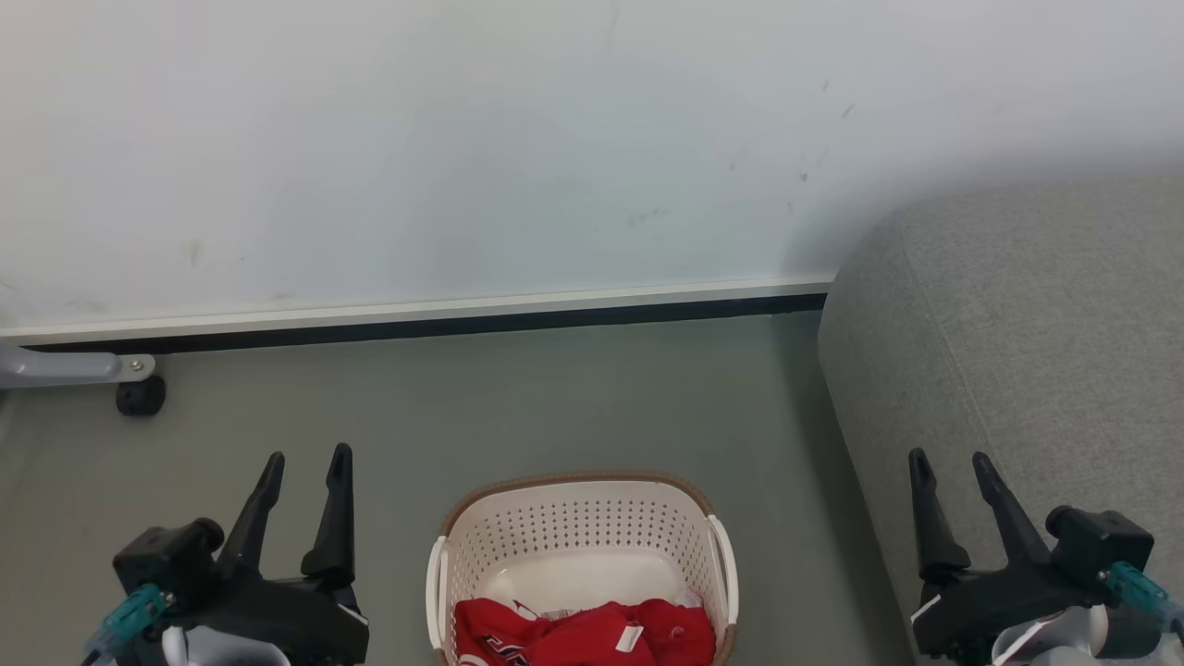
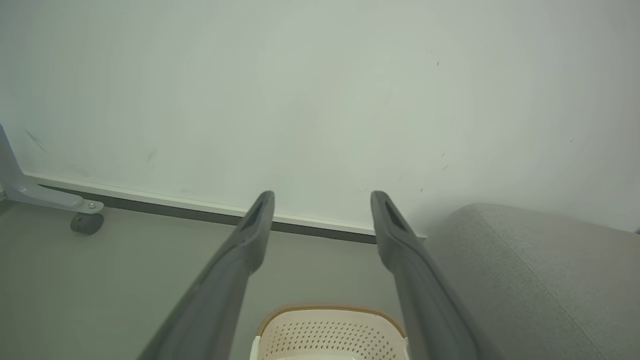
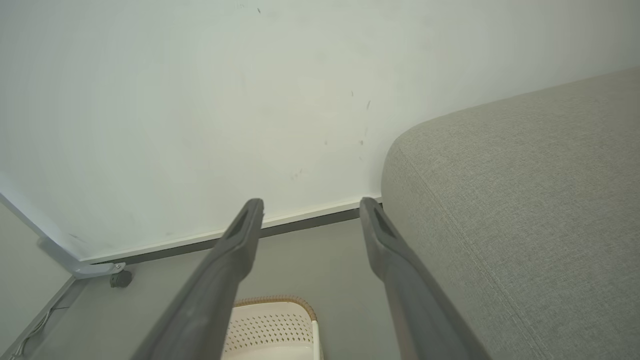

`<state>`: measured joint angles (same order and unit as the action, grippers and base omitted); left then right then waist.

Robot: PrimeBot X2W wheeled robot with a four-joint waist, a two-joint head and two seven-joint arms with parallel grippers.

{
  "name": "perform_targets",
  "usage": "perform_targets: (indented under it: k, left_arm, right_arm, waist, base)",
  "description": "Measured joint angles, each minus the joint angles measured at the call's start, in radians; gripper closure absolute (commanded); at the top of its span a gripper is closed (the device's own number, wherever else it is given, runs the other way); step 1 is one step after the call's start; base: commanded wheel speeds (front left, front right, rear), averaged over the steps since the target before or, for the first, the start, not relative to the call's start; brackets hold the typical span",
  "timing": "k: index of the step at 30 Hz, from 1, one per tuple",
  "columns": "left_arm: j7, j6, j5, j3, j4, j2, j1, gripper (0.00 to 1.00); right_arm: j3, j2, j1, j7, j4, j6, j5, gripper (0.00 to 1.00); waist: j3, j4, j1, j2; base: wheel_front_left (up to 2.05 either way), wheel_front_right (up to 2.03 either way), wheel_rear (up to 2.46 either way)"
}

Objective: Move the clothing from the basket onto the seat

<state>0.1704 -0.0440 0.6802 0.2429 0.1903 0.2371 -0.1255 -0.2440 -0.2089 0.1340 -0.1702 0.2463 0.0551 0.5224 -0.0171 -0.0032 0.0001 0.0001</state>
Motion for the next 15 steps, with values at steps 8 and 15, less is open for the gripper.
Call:
perform_targets:
  k: [8, 15]
  left_arm:
    - [0.031, -0.021, -0.077, 0.021, 0.008, 0.008, 0.002, 0.0]
    - [0.053, -0.044, -0.14, 0.033, 0.019, 0.011, 0.009, 0.0]
  right_arm:
    - [-0.03, -0.007, 0.0, -0.03, 0.019, 0.022, -0.097, 0.0]
    - [-0.052, -0.014, 0.0, -0.056, 0.031, 0.035, -0.171, 0.0]
  waist:
    - [-0.002, -0.002, -0.0002, 0.0]
    - [-0.003, -0.002, -0.0001, 0.0]
  base:
    - [0.0, 0.0, 0.0]
    - [0.0, 0.0, 0.0]
